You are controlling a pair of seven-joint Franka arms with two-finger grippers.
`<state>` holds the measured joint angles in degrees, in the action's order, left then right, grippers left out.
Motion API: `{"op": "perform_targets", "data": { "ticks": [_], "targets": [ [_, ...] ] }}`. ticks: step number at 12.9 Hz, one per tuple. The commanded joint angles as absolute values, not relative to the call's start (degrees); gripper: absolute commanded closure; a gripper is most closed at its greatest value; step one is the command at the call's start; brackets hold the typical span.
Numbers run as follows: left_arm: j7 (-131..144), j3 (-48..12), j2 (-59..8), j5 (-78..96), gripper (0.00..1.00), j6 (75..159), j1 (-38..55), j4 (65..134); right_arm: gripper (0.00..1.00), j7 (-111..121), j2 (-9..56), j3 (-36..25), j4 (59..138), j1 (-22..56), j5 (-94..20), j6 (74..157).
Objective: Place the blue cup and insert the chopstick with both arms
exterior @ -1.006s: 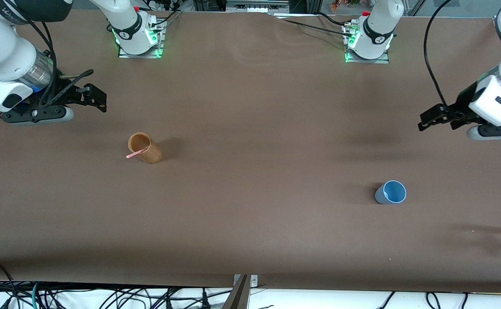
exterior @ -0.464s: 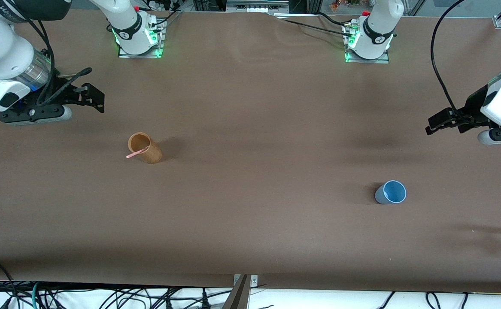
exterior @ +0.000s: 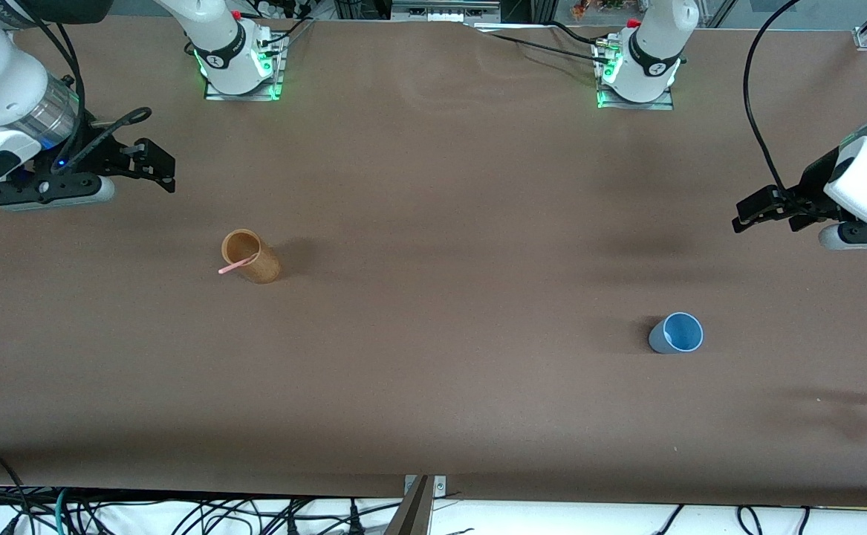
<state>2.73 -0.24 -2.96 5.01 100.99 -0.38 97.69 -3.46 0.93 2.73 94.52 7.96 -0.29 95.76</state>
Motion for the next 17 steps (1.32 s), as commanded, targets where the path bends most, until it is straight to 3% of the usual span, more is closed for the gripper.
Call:
{"op": "perform_targets", "data": {
  "ticks": [1, 11, 17],
  "targets": [
    [0.7, -0.3, -4.0, 4.5, 0.0, 99.0, -0.6, 95.9, 0.0, -2.4, 0.4, 3.3, 94.2, 7.3, -0.7, 96.0],
    [0.8, -0.3, -4.0, 4.1, 0.0, 95.2, -0.3, 95.7, 0.0, -2.4, 1.1, 3.2, 95.1, 7.3, -0.8, 97.3],
    [0.8, -0.4, -4.0, 2.9, 0.0, 95.2, -0.3, 95.7, 0.0, -2.4, 5.1, 3.2, 95.8, 7.3, -0.9, 101.3]
  ]
}}
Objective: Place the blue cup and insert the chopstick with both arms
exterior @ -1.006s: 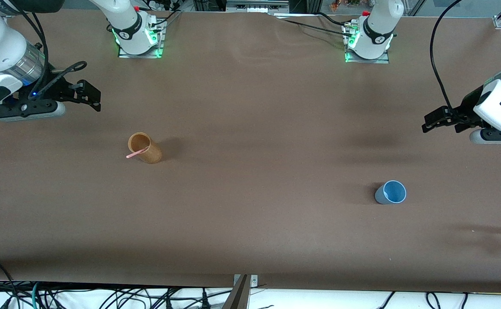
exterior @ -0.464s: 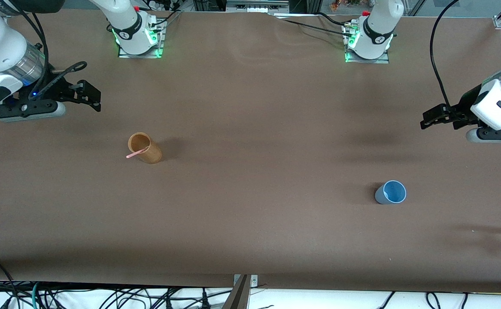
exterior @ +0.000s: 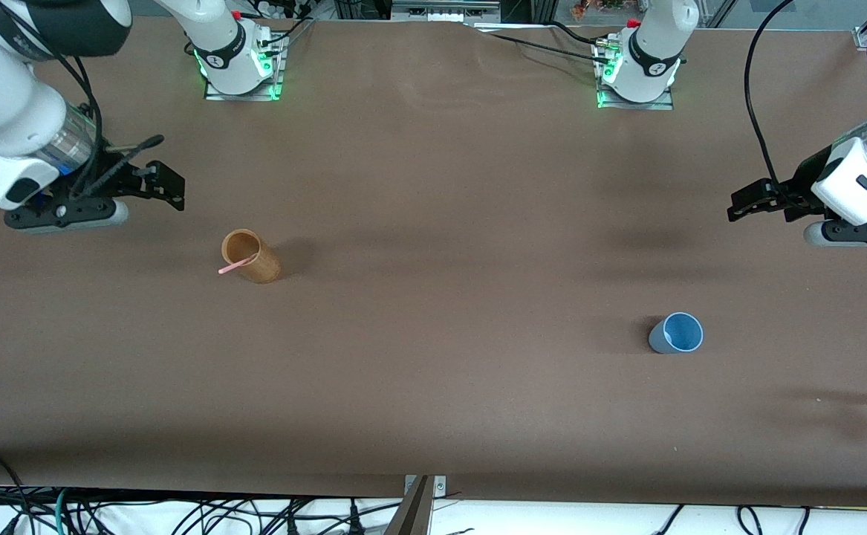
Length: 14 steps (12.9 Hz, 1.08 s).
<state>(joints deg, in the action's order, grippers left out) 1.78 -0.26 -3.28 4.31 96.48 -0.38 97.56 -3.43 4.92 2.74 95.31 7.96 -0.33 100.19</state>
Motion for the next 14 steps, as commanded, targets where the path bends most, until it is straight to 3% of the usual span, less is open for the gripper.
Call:
{"op": "perform_targets", "data": {
  "ticks": [1, 7, 9, 14],
  "targets": [
    [1.1, -0.4, -4.0, 2.9, 0.0, 95.2, -0.1, 95.7, 0.0, -2.4, 5.1, 3.2, 96.0, 7.3, -0.9, 101.3],
    [0.6, -0.4, -11.9, 3.6, 0.0, 96.0, 0.0, 92.6, 0.0, -2.4, 5.6, 3.2, 96.5, 7.3, -0.9, 102.2],
    [1.0, -1.1, -17.6, 2.9, 0.0, 96.1, 1.1, 90.9, 0.0, -2.4, 6.1, 3.2, 99.0, 7.3, -0.9, 106.0],
    [0.9, -1.1, -24.4, 2.9, 0.0, 102.7, 1.8, 89.8, 0.0, -3.2, 10.6, 3.6, 104.6, 7.5, -0.9, 116.9]
  ]
}}
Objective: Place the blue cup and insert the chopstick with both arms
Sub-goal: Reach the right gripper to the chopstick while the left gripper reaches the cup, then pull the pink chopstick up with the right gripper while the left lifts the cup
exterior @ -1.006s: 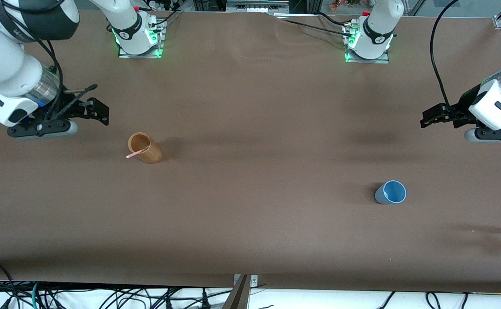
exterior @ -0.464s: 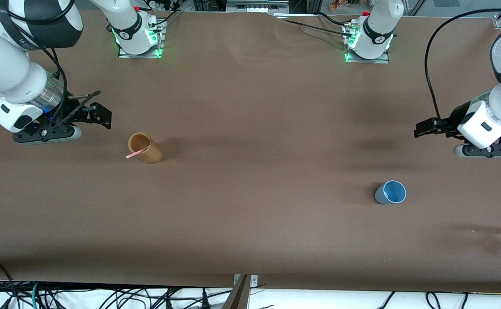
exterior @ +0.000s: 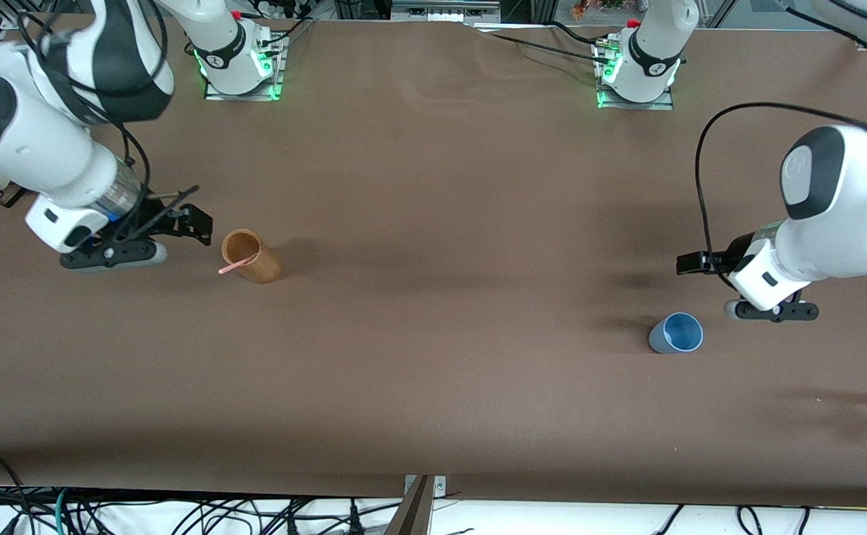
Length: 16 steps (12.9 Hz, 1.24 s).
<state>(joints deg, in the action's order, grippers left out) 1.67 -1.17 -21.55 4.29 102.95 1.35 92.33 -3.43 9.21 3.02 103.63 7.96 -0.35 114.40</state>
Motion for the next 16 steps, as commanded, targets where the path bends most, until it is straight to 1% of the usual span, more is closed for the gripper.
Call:
{"op": "perform_targets", "data": {
  "ticks": [1, 4, 6, 7, 9, 11, 12, 13, 14, 15, 16],
  "targets": [
    [1.1, -1.1, -26.3, 3.0, 0.0, 104.3, 1.8, 89.4, 0.0, -3.3, 11.7, 3.6, 105.1, 7.6, -0.9, 118.3],
    [1.3, -1.1, -31.6, 2.9, 0.0, 109.8, 2.2, 87.4, 0.0, -3.3, 12.3, 3.6, 112.1, 7.7, -0.9, 127.9],
    [1.3, -1.1, -34.0, 2.9, 0.0, 114.4, 2.5, 87.4, 0.0, -3.3, 12.4, 3.6, 116.1, 7.7, -0.9, 133.5],
    [1.3, -1.1, -35.4, 2.9, 0.0, 116.4, 2.6, 87.4, 0.01, -3.3, 12.7, 3.6, 117.1, 7.8, -0.9, 135.4],
    [1.3, -1.1, -37.5, 2.9, 0.0, 119.9, 2.6, 87.4, 0.07, -3.4, 13.9, 3.6, 117.5, 7.8, -0.9, 136.9],
    [1.3, -1.1, -38.5, 2.8, 0.0, 121.5, 2.7, 87.4, 0.19, -4.7, 14.1, 3.6, 117.6, 7.8, -0.9, 136.8],
    [1.3, -1.1, -38.7, 2.7, 0.0, 121.6, 2.7, 87.4, 0.3, -5.2, 14.1, 3.8, 117.7, 7.8, -0.9, 136.7],
    [1.2, -1.1, -38.9, 1.9, 0.0, 121.7, 3.1, 87.4, 0.45, -5.3, 14.1, 3.9, 117.9, 7.9, -0.9, 136.8],
    [1.2, -1.1, -38.8, 0.3, 0.12, 123.5, 3.2, 87.5, 0.6, -5.4, 14.1, 3.9, 117.9, 7.9, -0.9, 136.8],
    [1.3, -1.0, -38.8, -1.0, 0.38, 124.2, 3.2, 87.7, 0.76, -5.4, 14.1, 3.9, 117.9, 7.9, -0.9, 136.7],
    [1.3, -1.0, -38.8, -1.1, 0.55, 124.2, 3.2, 87.7, 0.92, -5.4, 14.1, 3.9, 117.9, 7.9, -0.9, 136.6]
  ]
}}
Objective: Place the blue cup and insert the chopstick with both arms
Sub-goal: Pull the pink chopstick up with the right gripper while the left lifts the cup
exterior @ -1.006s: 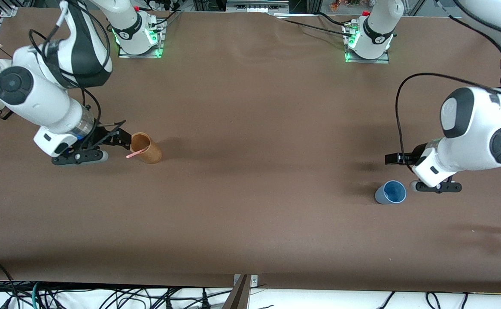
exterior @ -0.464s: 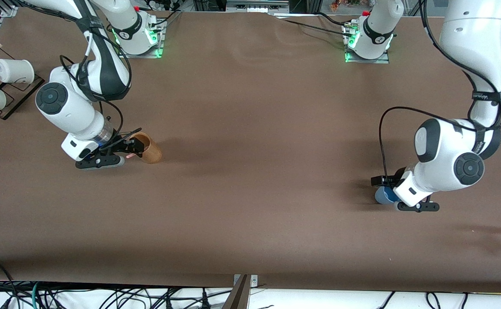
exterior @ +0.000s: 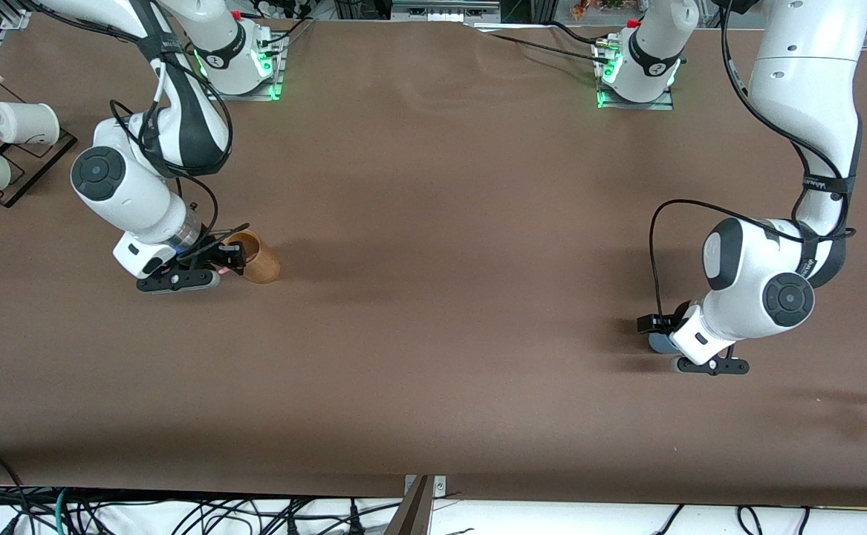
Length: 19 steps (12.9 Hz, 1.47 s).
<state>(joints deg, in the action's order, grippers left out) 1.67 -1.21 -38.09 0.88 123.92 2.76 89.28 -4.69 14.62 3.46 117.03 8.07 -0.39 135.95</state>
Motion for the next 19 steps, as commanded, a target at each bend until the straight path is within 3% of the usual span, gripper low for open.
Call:
{"op": "perform_targets", "data": {
  "ticks": [1, 4, 11, 13, 19],
  "targets": [
    [1.3, -1.0, -38.8, -1.1, 0.65, 124.2, 3.1, 87.7, 1.0, -6.5, 14.1, 3.9, 117.9, 7.9, -0.9, 136.4],
    [1.2, -0.8, -39.0, -1.1, 1.0, 124.2, 3.0, 87.6, 1.0, -7.1, 13.5, 5.2, 116.0, 8.0, -0.8, 134.8],
    [7.8, -2.5, -38.9, -0.5, 1.0, 122.9, 7.1, 84.7, 1.0, -7.3, 12.7, 5.2, 95.5, 8.0, -0.8, 105.7],
    [16.4, -2.5, -39.5, -0.6, 1.0, 121.0, 14.4, 83.6, 1.0, -7.0, 12.7, 5.2, 92.5, 8.0, -0.9, 102.5],
    [33.6, -2.5, -46.8, -0.4, 1.0, 117.6, 28.0, 70.4, 1.0, -7.0, 12.7, 5.4, 87.0, 8.0, -3.0, 97.7]
  ]
}}
